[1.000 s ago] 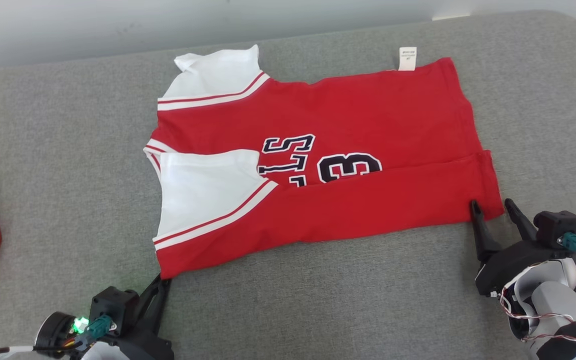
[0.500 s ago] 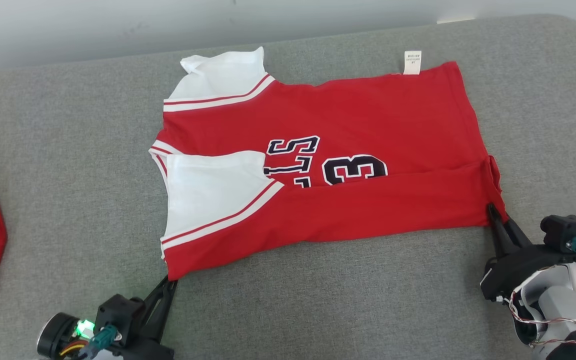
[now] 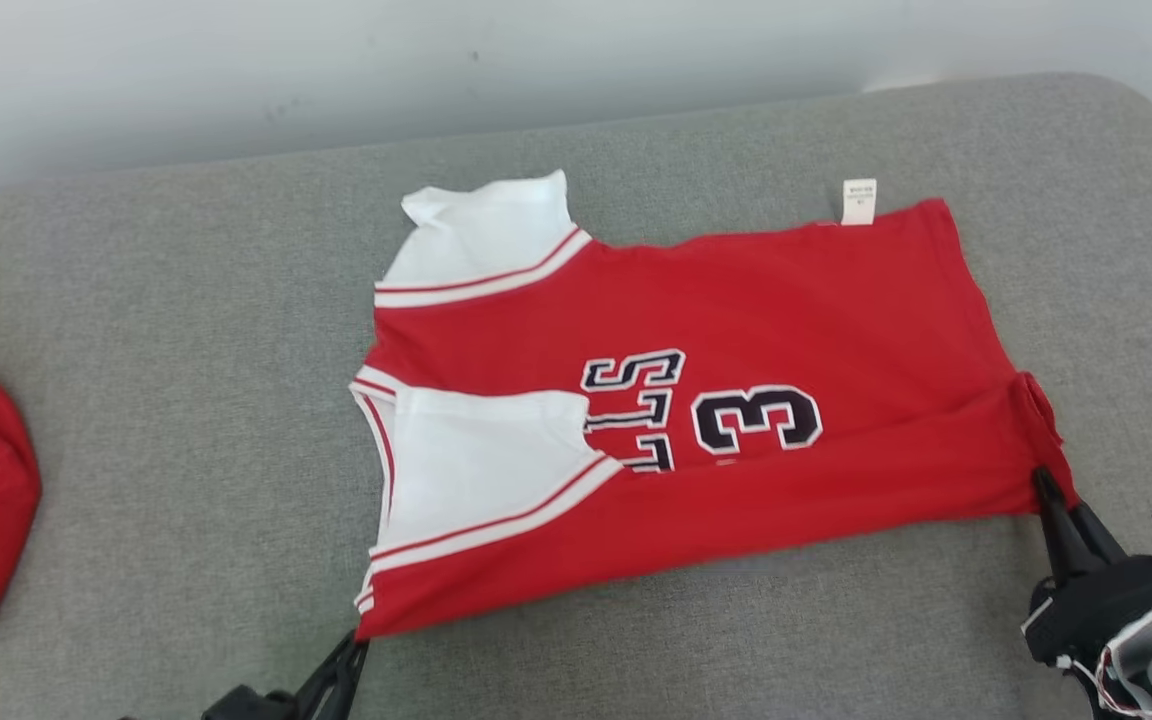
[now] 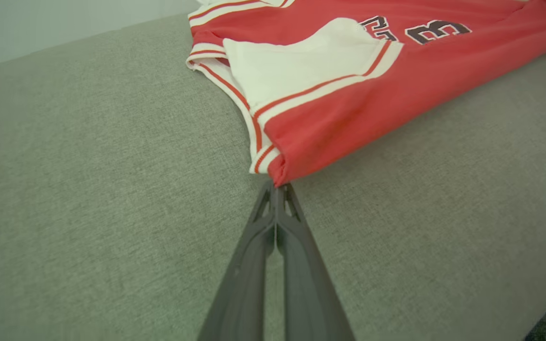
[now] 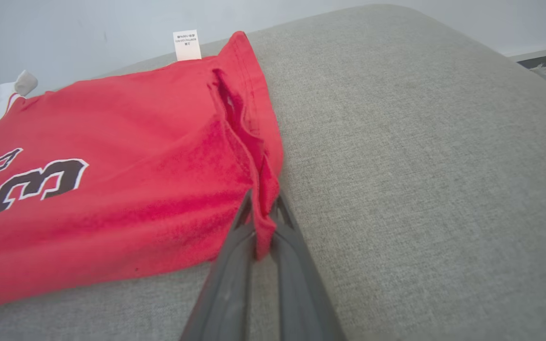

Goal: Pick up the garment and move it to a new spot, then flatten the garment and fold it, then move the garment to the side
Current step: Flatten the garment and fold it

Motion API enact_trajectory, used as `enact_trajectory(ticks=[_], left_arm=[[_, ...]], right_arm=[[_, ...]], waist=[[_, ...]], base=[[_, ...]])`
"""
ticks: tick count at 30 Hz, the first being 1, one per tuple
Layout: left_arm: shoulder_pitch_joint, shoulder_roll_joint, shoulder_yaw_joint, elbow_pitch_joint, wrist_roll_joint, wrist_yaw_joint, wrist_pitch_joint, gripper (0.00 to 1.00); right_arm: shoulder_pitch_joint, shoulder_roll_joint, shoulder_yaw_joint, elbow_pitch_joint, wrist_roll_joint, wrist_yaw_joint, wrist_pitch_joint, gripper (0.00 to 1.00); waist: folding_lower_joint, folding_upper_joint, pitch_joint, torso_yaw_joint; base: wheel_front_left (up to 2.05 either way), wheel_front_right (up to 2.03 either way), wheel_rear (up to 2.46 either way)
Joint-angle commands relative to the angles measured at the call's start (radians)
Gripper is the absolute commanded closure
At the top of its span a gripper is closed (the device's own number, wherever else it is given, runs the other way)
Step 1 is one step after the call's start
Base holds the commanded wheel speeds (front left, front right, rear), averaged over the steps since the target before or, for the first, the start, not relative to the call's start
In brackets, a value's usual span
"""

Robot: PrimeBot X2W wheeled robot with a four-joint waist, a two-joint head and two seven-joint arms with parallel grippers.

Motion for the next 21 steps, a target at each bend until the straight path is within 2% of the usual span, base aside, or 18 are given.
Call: enact_trajectory(ticks=[1, 9, 16, 17, 18, 19, 20, 21], left_arm=[[0.021, 0.012, 0.002, -0.007, 0.002, 0.005, 0.003, 1.00], [0.088, 0.013, -0.041, -0.066, -0.022, -0.004, 0.033, 1.00], [0.073, -0.008, -0.054, 0.002, -0.035, -0.013, 0.004, 1.00], [0.069, -0.012, -0.055, 0.014, -0.036, -0.016, -0.002, 1.00], [0.066, -0.015, -0.056, 0.025, -0.036, -0.017, -0.006, 1.00], [0.064, -0.018, -0.057, 0.036, -0.035, -0.018, -0.010, 1.00], [0.063, -0.022, -0.059, 0.045, -0.035, -0.019, -0.015, 0.96], [0.061, -0.025, -0.061, 0.054, -0.036, -0.019, -0.015, 0.70]], right_arm=[[0.015, -0.010, -0.001, -0.006, 0.008, -0.001, 0.000, 1.00], [0.098, -0.075, 0.033, -0.065, 0.082, -0.001, 0.000, 1.00], [0.106, -0.094, 0.056, -0.053, 0.104, -0.001, 0.000, 1.00], [0.102, -0.093, 0.056, -0.046, 0.102, -0.001, 0.000, 0.98], [0.098, -0.090, 0.057, -0.041, 0.100, -0.001, 0.000, 0.71], [0.094, -0.089, 0.055, -0.034, 0.094, -0.001, 0.000, 0.04], [0.090, -0.089, 0.050, -0.028, 0.083, -0.001, 0.000, 0.00], [0.087, -0.085, 0.043, -0.024, 0.076, -0.001, 0.000, 0.00]], waist=[[0.0000, 0.0000, -0.008, 0.007], [0.0000, 0.0000, -0.019, 0.027], [0.0000, 0.0000, -0.018, 0.027], [0.0000, 0.0000, -0.021, 0.026], [0.0000, 0.0000, -0.023, 0.025], [0.0000, 0.0000, -0.025, 0.025], [0.0000, 0.0000, -0.027, 0.024], [0.0000, 0.0000, -0.030, 0.024]], base=[[0.00, 0.00, 0.00], [0.00, 0.00, 0.00], [0.00, 0.00, 0.00], [0.00, 0.00, 0.00], [0.00, 0.00, 0.00], [0.00, 0.00, 0.00], [0.00, 0.00, 0.00], [0.00, 0.00, 0.00]])
